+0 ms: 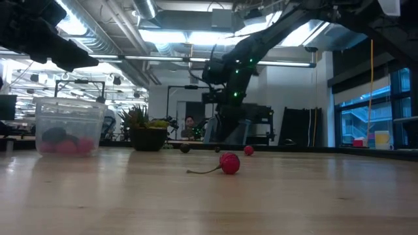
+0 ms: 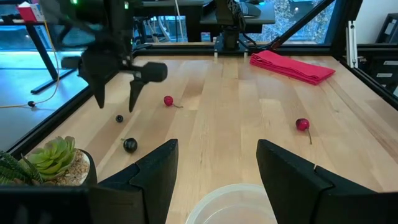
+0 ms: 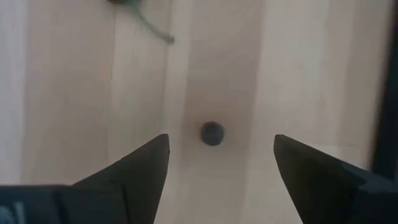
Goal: Pick and placing Produce into tupperware
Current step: Put the blueberry into the transparent container
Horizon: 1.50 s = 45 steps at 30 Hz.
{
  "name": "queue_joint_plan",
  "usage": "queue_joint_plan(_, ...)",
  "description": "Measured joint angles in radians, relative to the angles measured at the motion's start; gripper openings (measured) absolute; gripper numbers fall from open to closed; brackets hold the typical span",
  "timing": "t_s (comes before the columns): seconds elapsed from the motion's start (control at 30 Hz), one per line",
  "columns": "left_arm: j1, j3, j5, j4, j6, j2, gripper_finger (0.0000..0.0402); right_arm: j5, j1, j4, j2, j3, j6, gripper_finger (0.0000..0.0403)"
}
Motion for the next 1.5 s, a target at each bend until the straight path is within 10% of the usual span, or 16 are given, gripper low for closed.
queue_joint_plan(0.97,0.0,0.0,0.0,0.0,0.002,0.0,0.0212,-0.084,-0.018,0.012,0.086,0.005,0.033,0.026)
queue_joint_plan(1.5,0.0,0.0,0.0,0.0,0.003,0.0,0.0212,-0.086,-0.023,0.026,0.088,0.002,0.083,0.0171)
